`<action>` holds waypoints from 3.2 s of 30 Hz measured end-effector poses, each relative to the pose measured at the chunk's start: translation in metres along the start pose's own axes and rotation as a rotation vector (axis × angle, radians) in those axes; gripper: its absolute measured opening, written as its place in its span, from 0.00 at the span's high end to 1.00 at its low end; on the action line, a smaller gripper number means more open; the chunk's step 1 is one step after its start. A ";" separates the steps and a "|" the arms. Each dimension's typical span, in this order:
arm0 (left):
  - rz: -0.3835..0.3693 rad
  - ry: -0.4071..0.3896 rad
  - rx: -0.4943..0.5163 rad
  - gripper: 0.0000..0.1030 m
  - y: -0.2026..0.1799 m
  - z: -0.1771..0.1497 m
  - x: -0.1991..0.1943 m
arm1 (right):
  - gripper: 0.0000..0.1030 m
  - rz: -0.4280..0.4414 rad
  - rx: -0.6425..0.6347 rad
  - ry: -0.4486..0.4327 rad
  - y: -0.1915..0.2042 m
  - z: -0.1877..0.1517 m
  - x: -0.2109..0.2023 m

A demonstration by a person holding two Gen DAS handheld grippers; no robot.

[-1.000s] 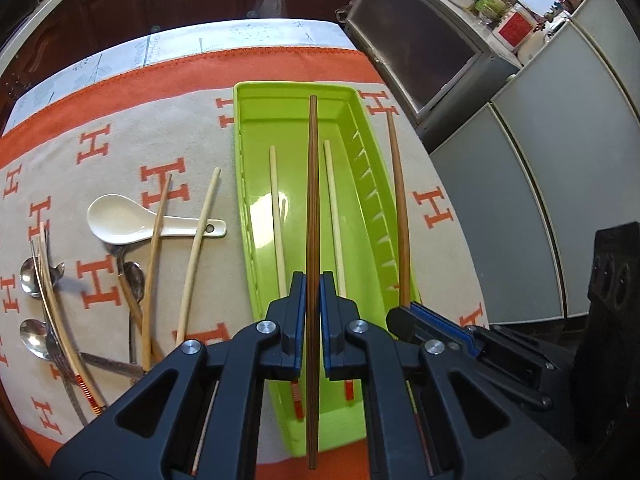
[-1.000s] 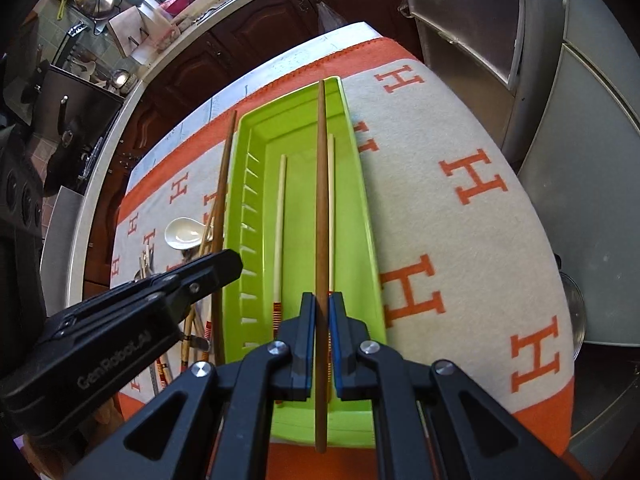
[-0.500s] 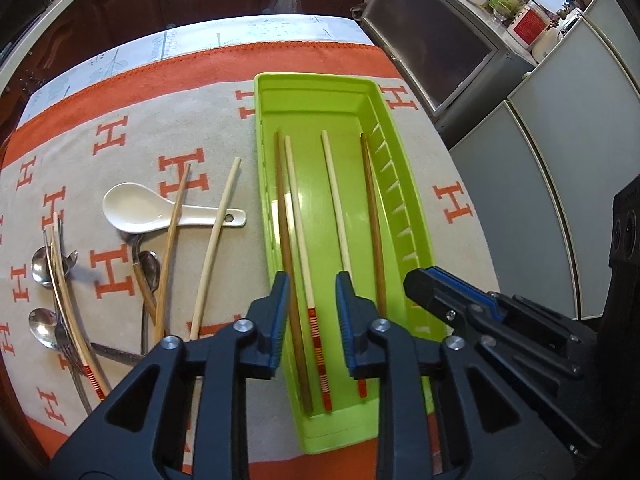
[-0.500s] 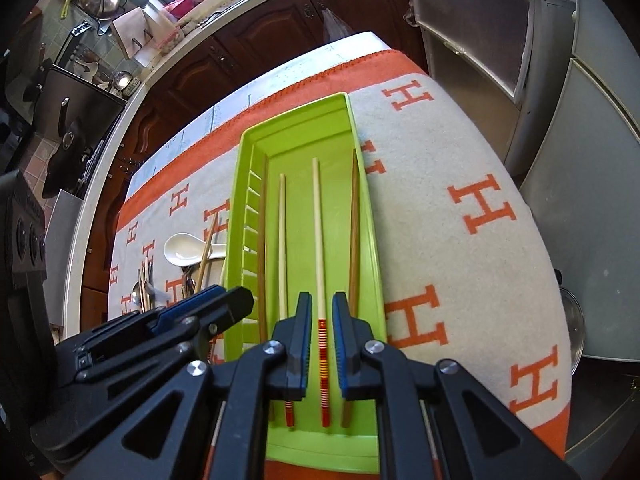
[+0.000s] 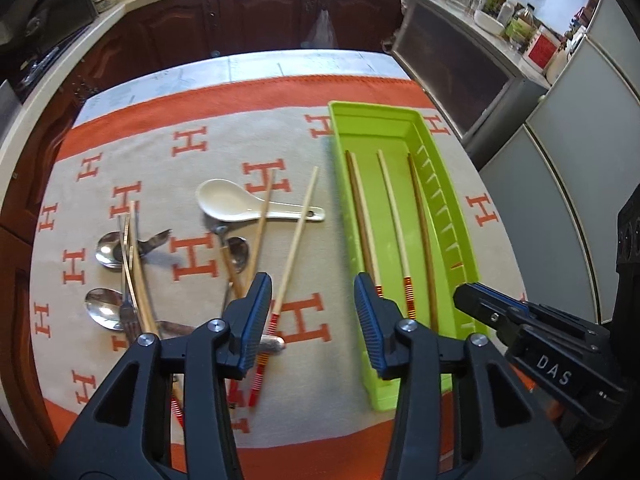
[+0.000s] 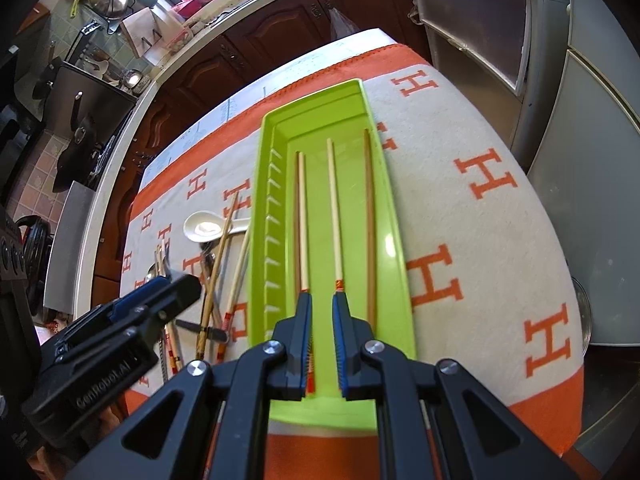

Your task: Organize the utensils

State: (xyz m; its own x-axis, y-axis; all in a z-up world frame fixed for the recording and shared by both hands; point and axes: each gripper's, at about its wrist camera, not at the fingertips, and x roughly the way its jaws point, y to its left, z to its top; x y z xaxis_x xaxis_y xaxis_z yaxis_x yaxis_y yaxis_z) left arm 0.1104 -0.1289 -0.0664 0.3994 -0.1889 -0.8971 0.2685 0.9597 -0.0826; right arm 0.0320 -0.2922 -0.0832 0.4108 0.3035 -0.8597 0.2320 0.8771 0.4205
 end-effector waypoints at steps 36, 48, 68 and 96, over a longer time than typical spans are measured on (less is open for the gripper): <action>0.060 0.010 -0.147 0.61 0.174 -0.086 -0.021 | 0.90 0.031 -0.298 0.164 0.161 -0.051 0.065; 0.024 0.049 -0.228 0.61 0.215 -0.104 -0.003 | 0.90 0.062 -0.324 0.208 0.181 -0.044 0.105; -0.020 0.063 -0.247 0.61 0.227 -0.108 0.006 | 0.92 0.146 -0.321 0.307 0.208 -0.027 0.165; -0.114 0.089 -0.236 0.73 0.201 -0.038 0.026 | 0.94 0.223 -0.252 0.208 0.162 -0.017 0.098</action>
State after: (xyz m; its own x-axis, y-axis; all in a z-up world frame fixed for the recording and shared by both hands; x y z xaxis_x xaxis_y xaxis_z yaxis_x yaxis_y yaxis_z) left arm 0.1410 0.0667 -0.1230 0.2964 -0.2899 -0.9100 0.0918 0.9571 -0.2750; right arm 0.0952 -0.1138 -0.1045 0.2330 0.5435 -0.8064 -0.0767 0.8369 0.5419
